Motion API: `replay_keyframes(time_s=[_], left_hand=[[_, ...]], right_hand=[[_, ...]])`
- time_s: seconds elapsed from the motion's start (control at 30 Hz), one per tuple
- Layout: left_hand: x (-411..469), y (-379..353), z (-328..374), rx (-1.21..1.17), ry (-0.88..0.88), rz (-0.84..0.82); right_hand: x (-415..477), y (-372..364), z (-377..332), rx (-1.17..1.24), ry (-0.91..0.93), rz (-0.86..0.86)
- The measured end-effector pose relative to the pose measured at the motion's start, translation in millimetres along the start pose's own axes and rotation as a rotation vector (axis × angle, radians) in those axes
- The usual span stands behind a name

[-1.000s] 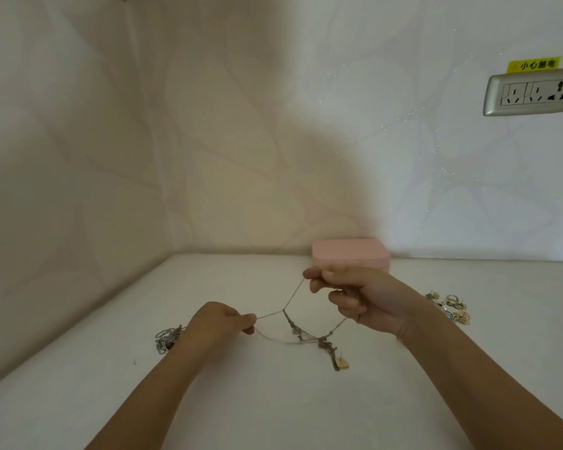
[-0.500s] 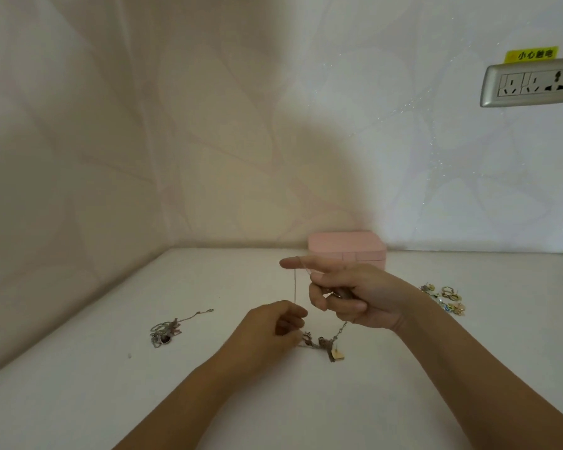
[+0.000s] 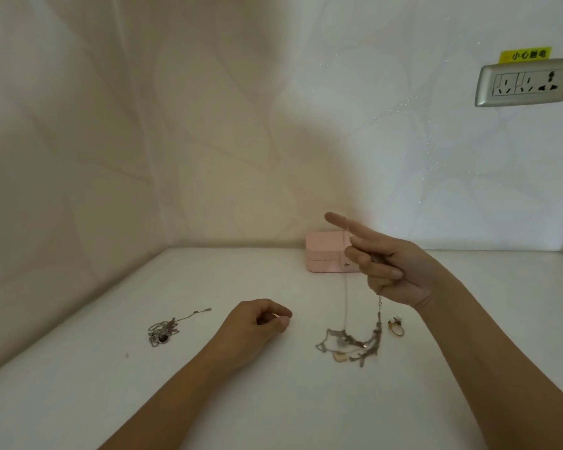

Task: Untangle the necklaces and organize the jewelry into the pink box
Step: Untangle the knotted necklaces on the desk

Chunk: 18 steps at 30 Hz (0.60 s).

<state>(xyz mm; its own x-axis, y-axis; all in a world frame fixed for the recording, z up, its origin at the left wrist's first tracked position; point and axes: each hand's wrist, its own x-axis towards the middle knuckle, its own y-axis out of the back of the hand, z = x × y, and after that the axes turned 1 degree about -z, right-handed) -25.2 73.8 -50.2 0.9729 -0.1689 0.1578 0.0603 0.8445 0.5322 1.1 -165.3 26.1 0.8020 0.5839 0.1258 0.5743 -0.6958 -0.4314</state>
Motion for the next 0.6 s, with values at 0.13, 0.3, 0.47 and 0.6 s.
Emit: replay_keyframes(time_s=[0.13,0.3,0.47,0.6], left_hand=[[-5,-13,5,0.185,-0.187,-0.009],[-13,-40,18,0.408,-0.487,-0.246],[-20,-46,24,0.572,-0.431,-0.365],[-21,-34,31,0.615,-0.401,-0.333]], right_hand=[[0,0,1,-0.01,-0.008,-0.029],[-3,0,0,-0.023,0.005,0.003],[-3,2,-3,-0.053,0.014,0.024],[-4,11,-6,-0.107,0.015,0.104]])
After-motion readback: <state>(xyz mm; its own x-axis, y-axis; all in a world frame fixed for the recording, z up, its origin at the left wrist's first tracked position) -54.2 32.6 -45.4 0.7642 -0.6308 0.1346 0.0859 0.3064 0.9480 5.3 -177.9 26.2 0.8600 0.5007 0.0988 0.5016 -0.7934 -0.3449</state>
